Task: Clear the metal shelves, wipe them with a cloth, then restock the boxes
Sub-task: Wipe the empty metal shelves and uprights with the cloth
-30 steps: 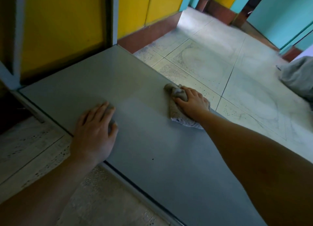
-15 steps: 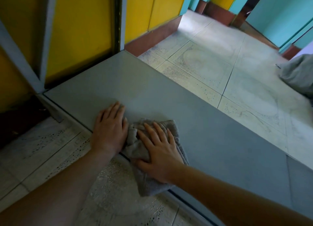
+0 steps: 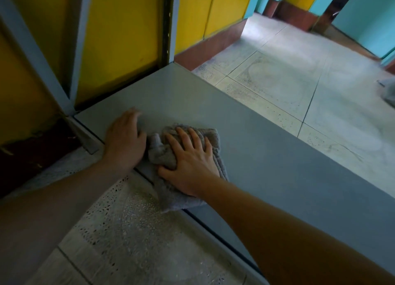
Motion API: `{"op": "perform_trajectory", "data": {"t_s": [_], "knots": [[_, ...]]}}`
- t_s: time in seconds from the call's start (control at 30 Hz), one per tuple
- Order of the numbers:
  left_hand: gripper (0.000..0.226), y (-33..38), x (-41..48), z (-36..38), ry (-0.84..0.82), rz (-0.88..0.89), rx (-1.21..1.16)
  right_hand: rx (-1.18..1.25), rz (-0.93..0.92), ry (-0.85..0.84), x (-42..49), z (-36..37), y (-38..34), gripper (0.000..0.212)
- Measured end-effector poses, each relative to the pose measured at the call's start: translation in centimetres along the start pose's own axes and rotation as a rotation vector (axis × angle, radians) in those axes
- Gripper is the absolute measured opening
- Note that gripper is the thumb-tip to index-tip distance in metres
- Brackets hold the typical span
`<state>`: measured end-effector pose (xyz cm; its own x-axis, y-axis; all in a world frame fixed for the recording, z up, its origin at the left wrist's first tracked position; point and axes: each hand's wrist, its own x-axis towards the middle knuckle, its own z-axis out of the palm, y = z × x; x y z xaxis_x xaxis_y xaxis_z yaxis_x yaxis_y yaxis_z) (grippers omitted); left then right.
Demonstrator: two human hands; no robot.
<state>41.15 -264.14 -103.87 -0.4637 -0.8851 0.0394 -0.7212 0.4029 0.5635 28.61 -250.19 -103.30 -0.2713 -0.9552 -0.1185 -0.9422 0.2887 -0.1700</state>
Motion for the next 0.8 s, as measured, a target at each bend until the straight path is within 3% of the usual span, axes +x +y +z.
{"op": "perform_trajectory", "data": {"t_s": [0.13,0.3,0.47,0.63,0.8], "knots": [[0.053,-0.4,0.1,1.5,0.068,-0.016,0.176,0.008,-0.044,-0.003,0.3,0.3,0.7,0.086],[0.053,-0.7,-0.1,1.4,0.088,0.022,0.186,-0.008,-0.256,0.006,3.6,-2.0,6.8,0.081],[0.051,-1.3,0.1,1.8,0.128,0.052,0.145,0.032,0.016,0.033,8.0,-3.7,14.4,0.089],[0.048,-1.2,0.0,1.8,0.143,0.045,0.130,0.034,0.282,0.073,11.1,-4.9,18.3,0.080],[0.050,-1.0,0.1,1.8,0.124,0.035,0.168,0.012,0.326,0.057,11.6,-4.5,18.0,0.082]]}}
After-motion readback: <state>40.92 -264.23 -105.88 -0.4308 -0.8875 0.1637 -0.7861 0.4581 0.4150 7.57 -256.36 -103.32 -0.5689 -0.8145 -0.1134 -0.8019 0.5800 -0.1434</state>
